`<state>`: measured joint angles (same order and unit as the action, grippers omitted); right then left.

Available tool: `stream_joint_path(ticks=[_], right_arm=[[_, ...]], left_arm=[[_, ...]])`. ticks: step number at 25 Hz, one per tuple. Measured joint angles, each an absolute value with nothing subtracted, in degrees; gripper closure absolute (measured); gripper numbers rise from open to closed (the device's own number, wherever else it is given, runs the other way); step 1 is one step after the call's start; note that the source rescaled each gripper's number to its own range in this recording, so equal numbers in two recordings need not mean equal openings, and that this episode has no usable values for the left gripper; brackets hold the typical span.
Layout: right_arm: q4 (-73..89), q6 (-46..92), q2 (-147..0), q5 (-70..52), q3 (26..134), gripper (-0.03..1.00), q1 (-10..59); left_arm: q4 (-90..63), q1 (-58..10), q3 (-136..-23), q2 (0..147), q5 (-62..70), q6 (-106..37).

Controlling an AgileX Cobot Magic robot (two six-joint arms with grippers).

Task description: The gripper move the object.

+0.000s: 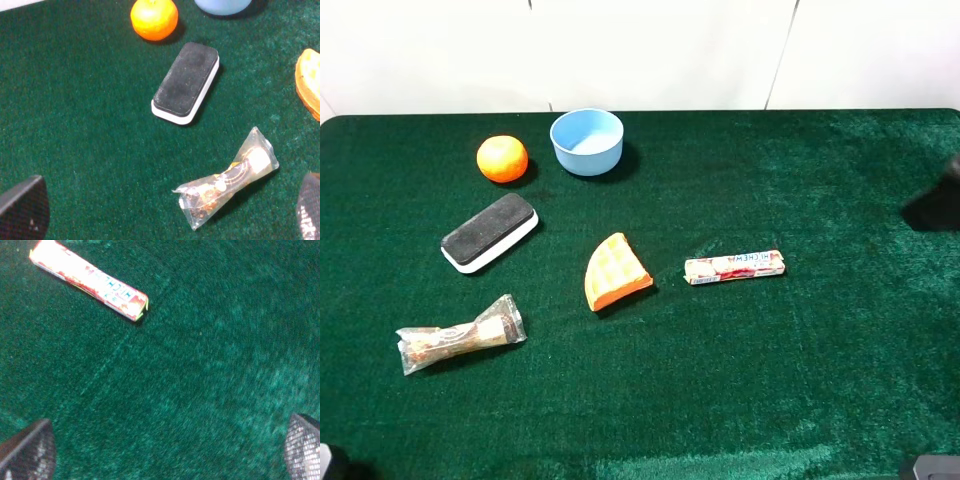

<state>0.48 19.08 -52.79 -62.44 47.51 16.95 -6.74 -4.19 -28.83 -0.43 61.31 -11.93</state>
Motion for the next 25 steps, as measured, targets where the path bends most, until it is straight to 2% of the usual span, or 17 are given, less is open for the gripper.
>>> stream_joint_path(ticks=[11, 17, 25], right_arm=[[6.85, 16.57, -31.49, -59.93, 35.59, -0.03, 10.55], [10.73, 15.92, -23.21, -58.45, 29.95, -0.03, 10.33], [11.30, 15.10, -10.17, -58.95, 28.90, -0.03, 10.33]], left_arm=[[-6.74, -4.19, -28.83, -0.43, 61.31, -11.93], [-6.74, -4.19, -28.83, -0.43, 61.31, -11.93], [-6.74, -4.19, -28.83, -0.43, 61.31, -11.93]])
